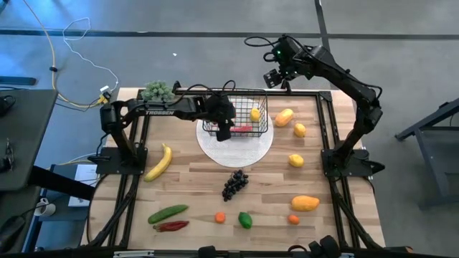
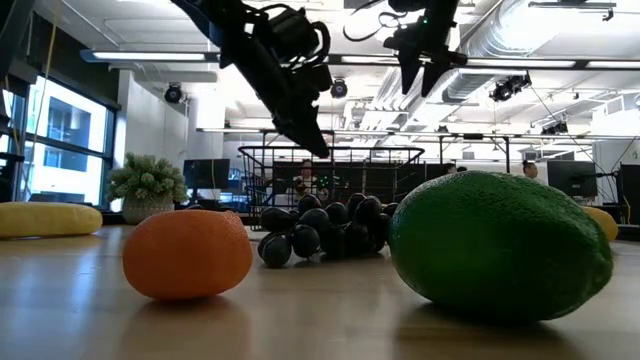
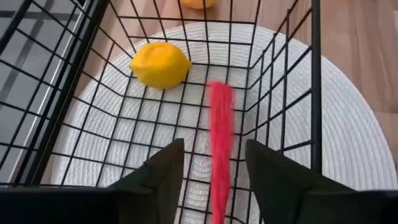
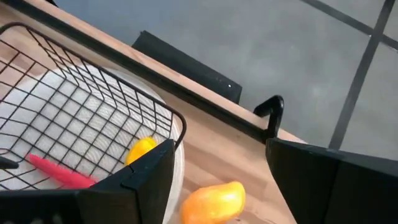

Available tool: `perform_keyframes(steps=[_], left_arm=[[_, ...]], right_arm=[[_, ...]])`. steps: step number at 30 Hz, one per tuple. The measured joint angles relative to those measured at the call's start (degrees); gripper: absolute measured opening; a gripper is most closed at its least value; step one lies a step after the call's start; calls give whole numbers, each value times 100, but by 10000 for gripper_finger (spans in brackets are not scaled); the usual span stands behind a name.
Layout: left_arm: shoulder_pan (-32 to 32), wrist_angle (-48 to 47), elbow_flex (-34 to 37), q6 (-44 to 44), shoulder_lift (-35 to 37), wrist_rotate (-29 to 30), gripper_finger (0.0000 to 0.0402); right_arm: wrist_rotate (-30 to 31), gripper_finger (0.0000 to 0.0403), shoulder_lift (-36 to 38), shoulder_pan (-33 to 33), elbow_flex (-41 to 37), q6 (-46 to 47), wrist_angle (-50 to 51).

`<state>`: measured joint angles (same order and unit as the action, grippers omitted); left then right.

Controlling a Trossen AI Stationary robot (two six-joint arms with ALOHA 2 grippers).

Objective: Build produce basket
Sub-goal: Put the orange carrot into the black wire basket, then put the top yellow lemon into the black wire basket

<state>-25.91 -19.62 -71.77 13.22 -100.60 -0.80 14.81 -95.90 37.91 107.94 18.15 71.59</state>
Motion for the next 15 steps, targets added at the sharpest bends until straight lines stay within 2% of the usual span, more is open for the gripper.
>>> perform_keyframes(steps=[8,15], left_arm=[[-2,-7,0,0,81,-4,178],[-30,-11,0,46,621,11,173]], right_arm=[[2,236,0,0,0,2,174],[2,236,0,0,0,141,483]])
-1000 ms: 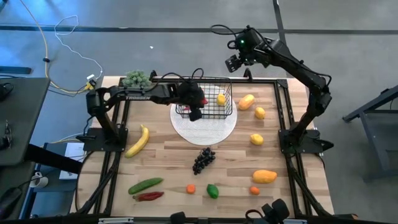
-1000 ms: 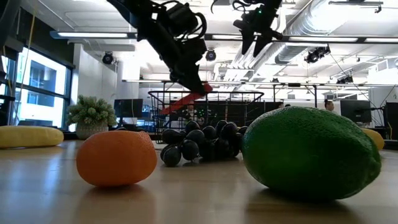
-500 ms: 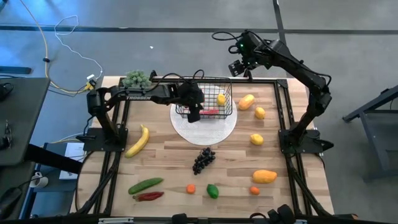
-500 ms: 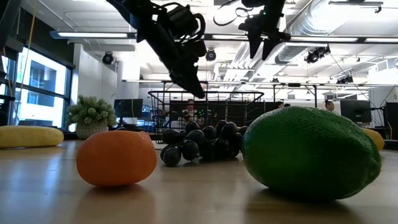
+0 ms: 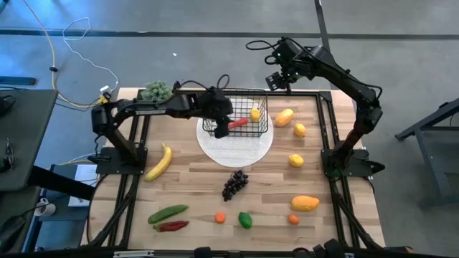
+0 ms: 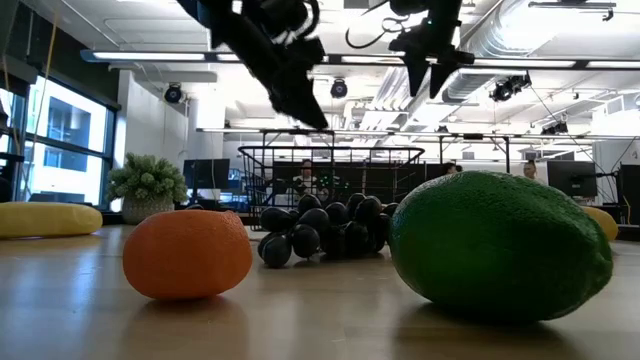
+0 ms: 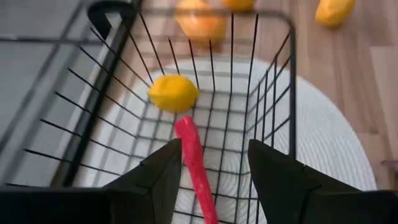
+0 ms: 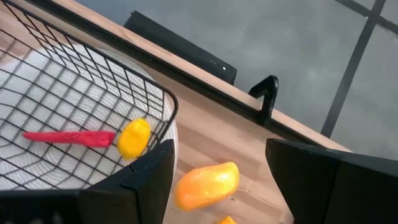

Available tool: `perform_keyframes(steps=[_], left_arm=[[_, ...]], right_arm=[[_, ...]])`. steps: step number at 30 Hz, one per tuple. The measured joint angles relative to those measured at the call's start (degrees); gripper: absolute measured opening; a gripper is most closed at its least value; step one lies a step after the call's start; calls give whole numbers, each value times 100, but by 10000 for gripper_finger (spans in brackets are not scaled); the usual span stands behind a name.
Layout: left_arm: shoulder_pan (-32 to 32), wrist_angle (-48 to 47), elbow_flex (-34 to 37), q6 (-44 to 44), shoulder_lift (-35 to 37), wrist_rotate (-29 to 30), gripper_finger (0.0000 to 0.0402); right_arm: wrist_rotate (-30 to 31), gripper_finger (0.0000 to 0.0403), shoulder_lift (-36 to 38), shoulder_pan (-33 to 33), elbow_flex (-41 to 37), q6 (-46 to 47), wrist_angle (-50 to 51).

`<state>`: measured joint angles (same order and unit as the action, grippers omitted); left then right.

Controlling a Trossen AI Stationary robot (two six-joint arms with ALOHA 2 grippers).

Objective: Build produce basket
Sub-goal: Put the top yellow lemon into the black wire basket

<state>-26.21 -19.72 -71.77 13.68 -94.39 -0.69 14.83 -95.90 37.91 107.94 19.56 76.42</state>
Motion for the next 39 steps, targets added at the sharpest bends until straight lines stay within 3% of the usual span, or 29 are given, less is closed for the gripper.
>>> perform_keyframes(steps=[10,20,32,39], left_arm=[[-298,-18,0,259,972,742,172],[-774,-17,-2,257,1432,738,172],[-882,-304,-2,369,1427,731,172],[-882,-364,-2,369,1425,730,172]], right_arm=[[-26,236,343,-2,0,702,555],[0,236,706,-100,-11,1018,1367],[-103,259,673,-282,-24,350,1359],[-356,282,671,-268,-26,-1304,1360]])
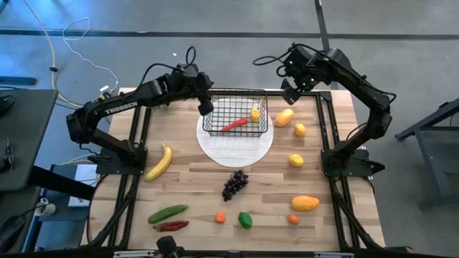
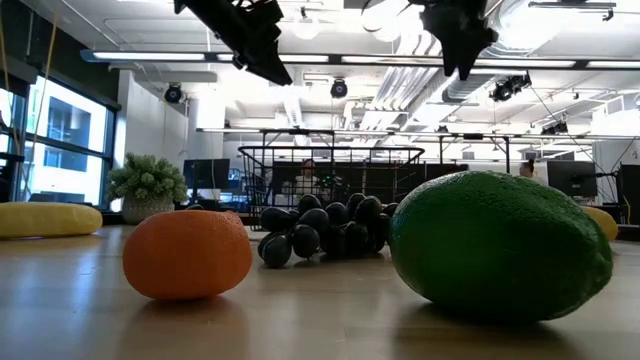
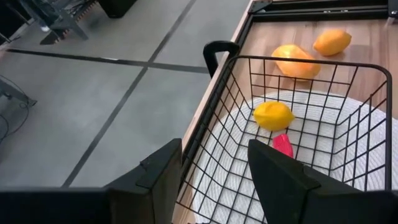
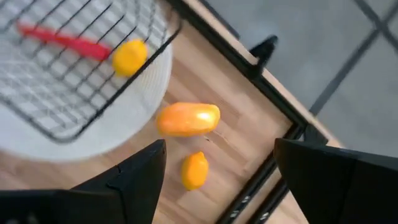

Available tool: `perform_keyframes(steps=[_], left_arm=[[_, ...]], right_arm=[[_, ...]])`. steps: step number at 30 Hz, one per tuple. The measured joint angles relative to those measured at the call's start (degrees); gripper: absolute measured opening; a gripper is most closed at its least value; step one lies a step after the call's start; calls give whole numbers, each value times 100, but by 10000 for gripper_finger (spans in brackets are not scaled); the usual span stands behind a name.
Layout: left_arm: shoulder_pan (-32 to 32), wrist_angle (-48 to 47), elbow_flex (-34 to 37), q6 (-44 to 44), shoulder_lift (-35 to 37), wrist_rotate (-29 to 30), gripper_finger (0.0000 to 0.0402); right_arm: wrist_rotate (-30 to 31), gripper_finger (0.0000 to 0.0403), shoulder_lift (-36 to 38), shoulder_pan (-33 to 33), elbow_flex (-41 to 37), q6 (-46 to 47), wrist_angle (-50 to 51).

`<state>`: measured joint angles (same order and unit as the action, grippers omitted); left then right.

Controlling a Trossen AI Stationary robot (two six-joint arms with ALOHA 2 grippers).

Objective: Build produce basket
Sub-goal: Put the top yellow lemon into the black wire basket

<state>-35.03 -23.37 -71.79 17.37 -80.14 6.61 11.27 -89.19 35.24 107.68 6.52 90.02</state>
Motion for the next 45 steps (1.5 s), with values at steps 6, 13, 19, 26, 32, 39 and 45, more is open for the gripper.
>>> perform_keyframes(steps=[6,13,19,26,32,39,45], left_arm=[[0,-12,0,-11,0,2,172],[0,-171,1,-20,-2,4,172],[0,-174,0,-21,-4,7,172],[0,-185,0,-22,-4,10,172],[0,-215,0,-20,-4,9,172],[1,-215,0,-15,-4,7,172],[1,-215,0,84,-4,7,172]], right_arm=[[-324,282,4,153,-607,-695,-3],[-315,282,2,160,-1675,-1316,-125],[-347,282,0,147,-2392,-1787,-359],[-547,282,0,219,-2929,-1556,-1129],[-960,282,0,547,-3173,-857,-1582],[-1162,282,2,936,-3705,521,-1445],[-1244,282,2,1006,-4401,1199,-1604]])
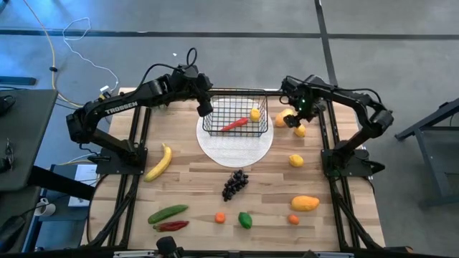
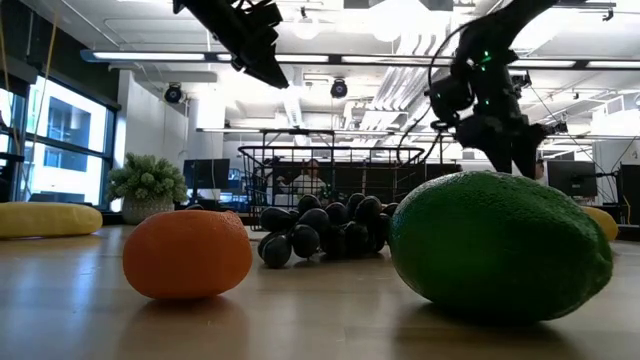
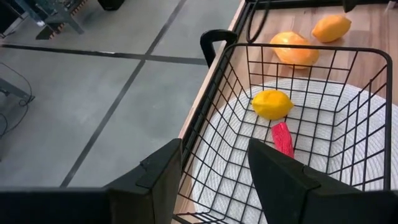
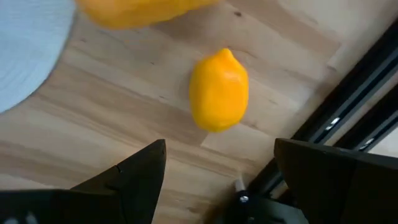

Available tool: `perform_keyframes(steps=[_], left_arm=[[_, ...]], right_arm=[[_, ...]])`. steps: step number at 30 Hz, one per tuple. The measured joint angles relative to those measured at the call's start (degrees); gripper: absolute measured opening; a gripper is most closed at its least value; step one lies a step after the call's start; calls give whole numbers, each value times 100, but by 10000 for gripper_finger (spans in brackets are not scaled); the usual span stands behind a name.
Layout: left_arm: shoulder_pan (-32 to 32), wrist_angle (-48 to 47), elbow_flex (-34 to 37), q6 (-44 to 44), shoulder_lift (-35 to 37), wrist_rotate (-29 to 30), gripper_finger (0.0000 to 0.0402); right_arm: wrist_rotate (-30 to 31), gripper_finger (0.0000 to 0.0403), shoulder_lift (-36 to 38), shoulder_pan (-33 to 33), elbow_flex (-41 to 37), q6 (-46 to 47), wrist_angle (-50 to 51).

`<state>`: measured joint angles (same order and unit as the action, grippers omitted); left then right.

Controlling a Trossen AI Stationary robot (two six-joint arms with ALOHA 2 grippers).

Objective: Build produce basket
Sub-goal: Put the top yellow lemon into the black wire basket

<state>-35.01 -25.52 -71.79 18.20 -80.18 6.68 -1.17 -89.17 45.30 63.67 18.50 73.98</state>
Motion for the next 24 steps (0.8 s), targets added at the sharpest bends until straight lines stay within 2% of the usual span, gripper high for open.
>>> perform_keyframes(steps=[15,24], left_arm=[[0,0,0,0,0,0,172],[0,-30,0,1,0,5,172]], right_arm=[[94,282,0,-2,-836,1116,-987],[427,282,0,-2,-1128,1625,-1362]])
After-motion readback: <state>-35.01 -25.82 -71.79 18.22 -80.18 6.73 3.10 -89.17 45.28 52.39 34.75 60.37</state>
